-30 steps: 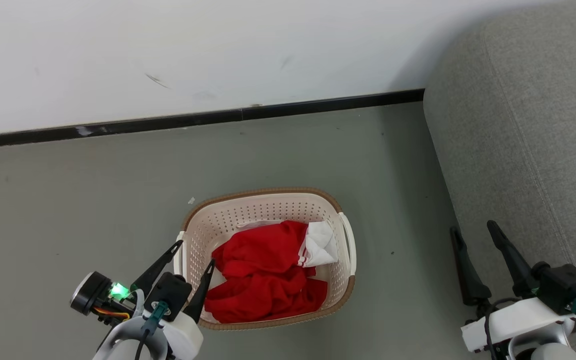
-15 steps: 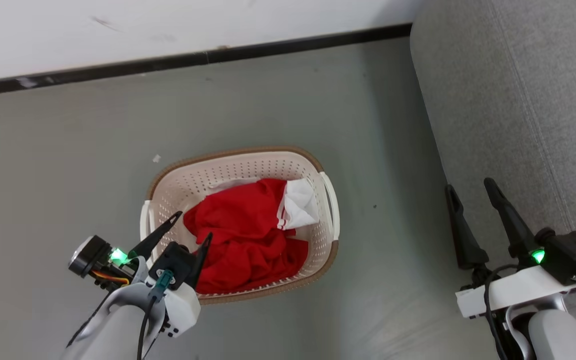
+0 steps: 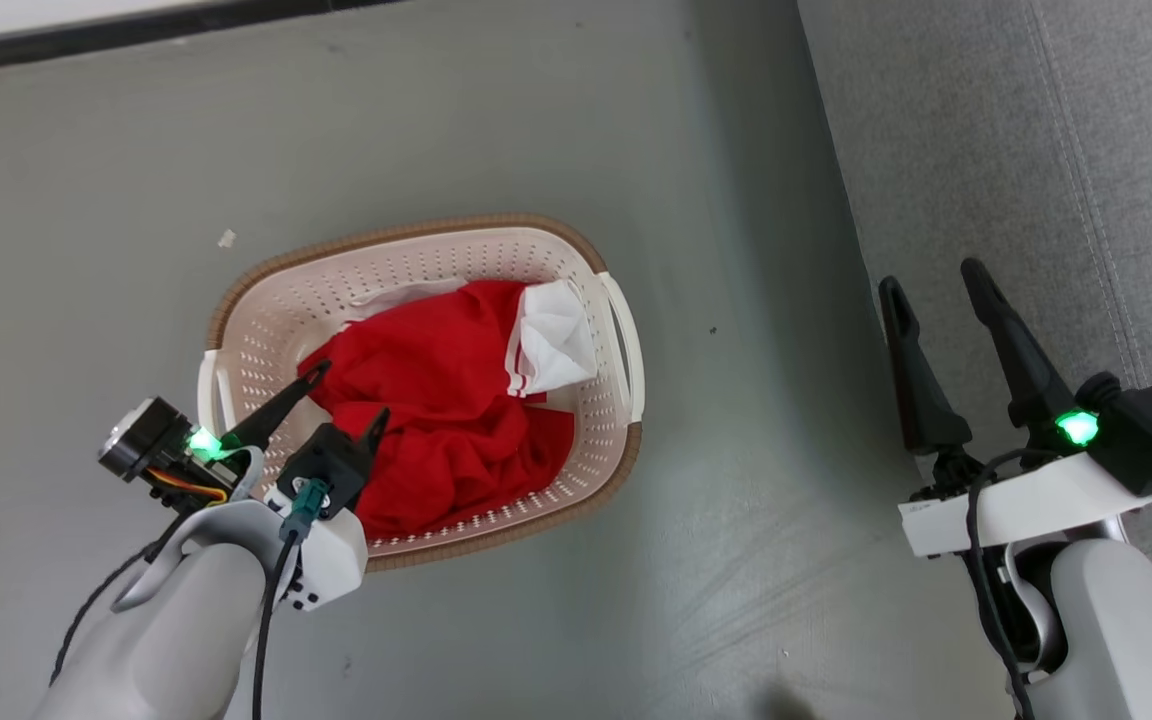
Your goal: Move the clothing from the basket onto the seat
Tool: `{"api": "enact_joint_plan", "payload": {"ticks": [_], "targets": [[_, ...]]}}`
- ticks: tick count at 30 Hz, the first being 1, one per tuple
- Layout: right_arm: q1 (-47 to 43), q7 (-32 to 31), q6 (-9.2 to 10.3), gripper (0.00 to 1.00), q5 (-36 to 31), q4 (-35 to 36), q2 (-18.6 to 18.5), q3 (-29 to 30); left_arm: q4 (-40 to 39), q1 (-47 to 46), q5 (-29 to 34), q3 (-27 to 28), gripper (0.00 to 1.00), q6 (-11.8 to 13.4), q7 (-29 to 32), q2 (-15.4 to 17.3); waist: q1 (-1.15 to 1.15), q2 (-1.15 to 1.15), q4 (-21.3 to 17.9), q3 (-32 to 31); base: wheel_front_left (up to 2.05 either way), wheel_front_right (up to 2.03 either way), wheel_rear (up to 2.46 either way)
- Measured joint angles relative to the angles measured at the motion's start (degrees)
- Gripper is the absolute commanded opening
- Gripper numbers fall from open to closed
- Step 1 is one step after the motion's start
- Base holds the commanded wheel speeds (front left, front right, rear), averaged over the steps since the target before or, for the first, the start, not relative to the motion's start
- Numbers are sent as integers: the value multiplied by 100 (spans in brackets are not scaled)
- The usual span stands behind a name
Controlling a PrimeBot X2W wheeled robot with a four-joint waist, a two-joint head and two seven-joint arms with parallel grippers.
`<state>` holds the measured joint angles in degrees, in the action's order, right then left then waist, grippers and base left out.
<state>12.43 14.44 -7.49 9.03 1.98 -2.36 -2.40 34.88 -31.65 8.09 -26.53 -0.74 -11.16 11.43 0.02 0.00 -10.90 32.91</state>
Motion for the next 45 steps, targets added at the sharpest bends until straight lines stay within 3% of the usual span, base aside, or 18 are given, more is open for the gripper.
{"api": "enact_joint_plan", "payload": {"ticks": [17, 45], "targets": [[643, 1, 0, 100, 292, 30, -2, -197, 499, -662, 545, -328, 100, -52, 159, 187, 0, 0, -351, 807, 0, 0, 0], [1082, 1, 0, 100, 552, -3, -2, -399, 1405, -1295, 871, -482, 100, -199, 959, 377, 0, 0, -673, 1502, 0, 0, 0]]}}
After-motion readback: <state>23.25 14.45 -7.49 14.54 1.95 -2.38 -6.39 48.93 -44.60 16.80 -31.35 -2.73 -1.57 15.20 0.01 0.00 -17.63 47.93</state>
